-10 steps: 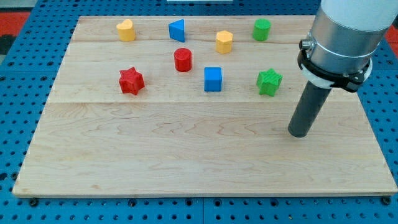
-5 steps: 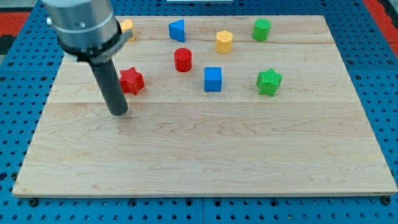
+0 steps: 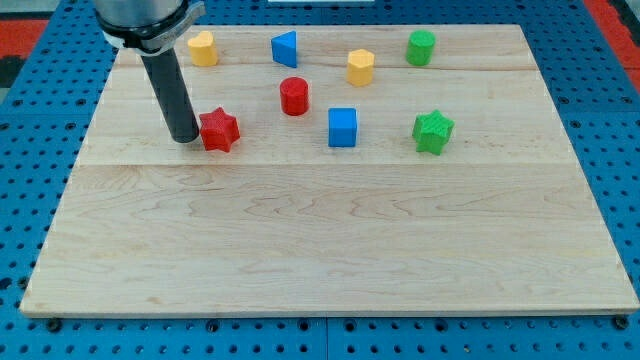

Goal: Move the red star closely to the red circle

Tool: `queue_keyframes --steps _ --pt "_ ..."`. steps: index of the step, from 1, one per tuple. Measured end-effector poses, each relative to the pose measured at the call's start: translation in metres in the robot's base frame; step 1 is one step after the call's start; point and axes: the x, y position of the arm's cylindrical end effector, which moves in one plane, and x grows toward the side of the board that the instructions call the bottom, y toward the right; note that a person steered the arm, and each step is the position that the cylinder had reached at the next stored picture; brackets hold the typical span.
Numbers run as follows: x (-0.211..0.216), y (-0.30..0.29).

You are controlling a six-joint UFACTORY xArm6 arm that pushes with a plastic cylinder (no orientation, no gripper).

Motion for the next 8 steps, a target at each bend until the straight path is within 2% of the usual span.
queue_keyframes --steps 1,3,4,5,7,8 --pt "0.033 0.003" --pt "0.004 0.025" --pt "0.010 0.014" --pt "-0.017 -0.027" --pt "-0.009 0.057" --pt "0.009 0.057"
